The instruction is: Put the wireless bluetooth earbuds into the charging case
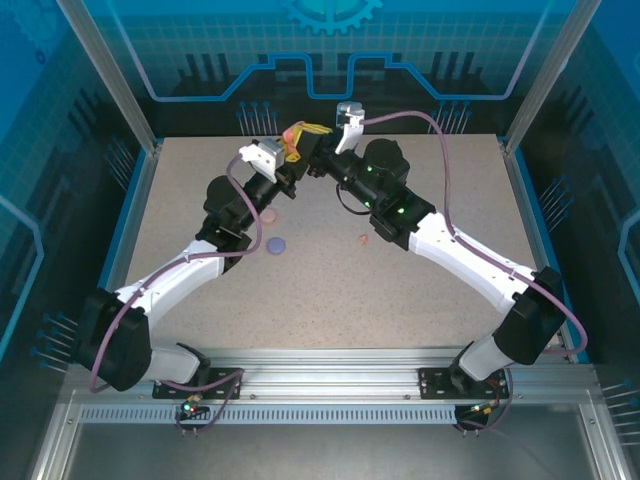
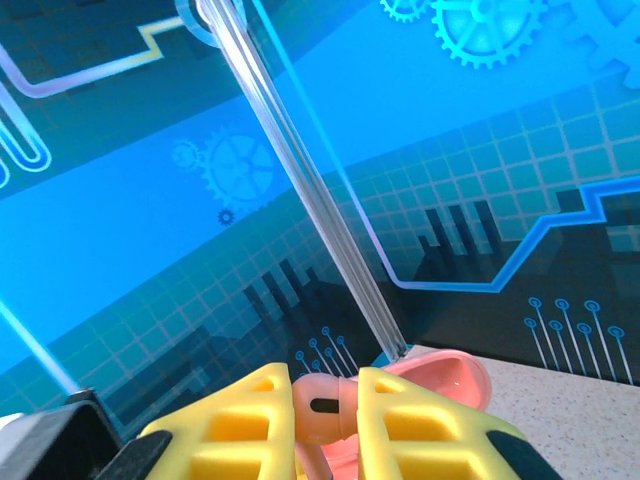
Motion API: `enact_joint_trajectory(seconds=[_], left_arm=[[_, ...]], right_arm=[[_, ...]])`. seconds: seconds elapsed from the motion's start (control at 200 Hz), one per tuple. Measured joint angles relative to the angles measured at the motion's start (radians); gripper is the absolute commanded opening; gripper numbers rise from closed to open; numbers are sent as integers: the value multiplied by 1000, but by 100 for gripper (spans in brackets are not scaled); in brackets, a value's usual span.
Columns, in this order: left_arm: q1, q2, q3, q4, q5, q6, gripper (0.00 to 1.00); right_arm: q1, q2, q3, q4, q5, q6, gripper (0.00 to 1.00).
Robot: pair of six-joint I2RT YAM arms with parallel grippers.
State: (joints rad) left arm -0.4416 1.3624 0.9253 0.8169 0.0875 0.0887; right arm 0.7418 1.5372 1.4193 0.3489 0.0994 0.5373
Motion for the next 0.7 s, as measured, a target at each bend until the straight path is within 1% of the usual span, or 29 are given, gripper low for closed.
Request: enact_joint_trajectory(seconds=[0.7], left_arm=[[0,0,0,0,0,0,0]], right_arm=[[-1,27,0,-7,-2,23,13]])
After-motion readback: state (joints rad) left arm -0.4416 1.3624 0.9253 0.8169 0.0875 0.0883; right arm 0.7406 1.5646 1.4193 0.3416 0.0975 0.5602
